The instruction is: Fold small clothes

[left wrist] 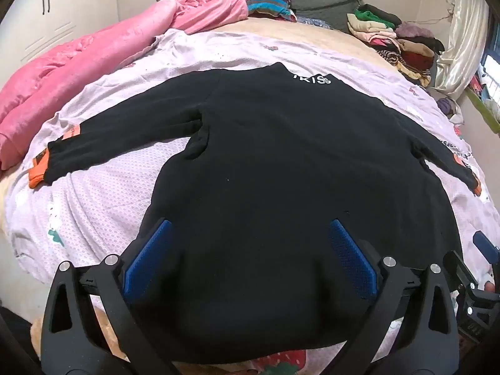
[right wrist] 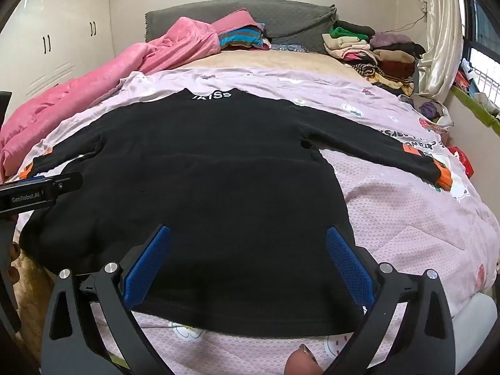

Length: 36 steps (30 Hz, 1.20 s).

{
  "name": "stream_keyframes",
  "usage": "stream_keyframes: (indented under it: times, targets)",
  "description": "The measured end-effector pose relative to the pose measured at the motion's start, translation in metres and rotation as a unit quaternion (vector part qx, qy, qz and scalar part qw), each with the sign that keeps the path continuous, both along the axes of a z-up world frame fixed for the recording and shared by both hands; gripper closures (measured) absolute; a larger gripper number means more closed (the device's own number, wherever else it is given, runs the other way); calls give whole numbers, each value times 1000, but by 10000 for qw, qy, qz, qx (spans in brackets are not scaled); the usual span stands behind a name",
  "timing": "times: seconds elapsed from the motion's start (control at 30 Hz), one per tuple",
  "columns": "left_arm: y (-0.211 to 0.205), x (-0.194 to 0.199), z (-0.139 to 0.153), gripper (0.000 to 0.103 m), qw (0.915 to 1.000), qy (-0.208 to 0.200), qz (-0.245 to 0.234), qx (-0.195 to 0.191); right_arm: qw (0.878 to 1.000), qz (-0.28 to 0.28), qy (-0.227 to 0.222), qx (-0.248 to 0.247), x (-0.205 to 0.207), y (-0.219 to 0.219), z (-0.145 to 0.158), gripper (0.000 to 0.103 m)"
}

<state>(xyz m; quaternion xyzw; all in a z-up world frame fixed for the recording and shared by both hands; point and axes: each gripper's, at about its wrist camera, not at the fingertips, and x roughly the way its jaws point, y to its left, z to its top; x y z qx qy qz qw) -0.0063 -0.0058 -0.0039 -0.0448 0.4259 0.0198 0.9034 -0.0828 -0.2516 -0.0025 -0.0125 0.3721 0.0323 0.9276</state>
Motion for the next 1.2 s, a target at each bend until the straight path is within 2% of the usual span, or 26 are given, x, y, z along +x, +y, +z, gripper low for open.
stream_keyframes:
  times: [1.2]
  targets:
    - [3,-1,5,9,10000,-13,-19,-13,10000,15,-27,-17,0,5,-1,4]
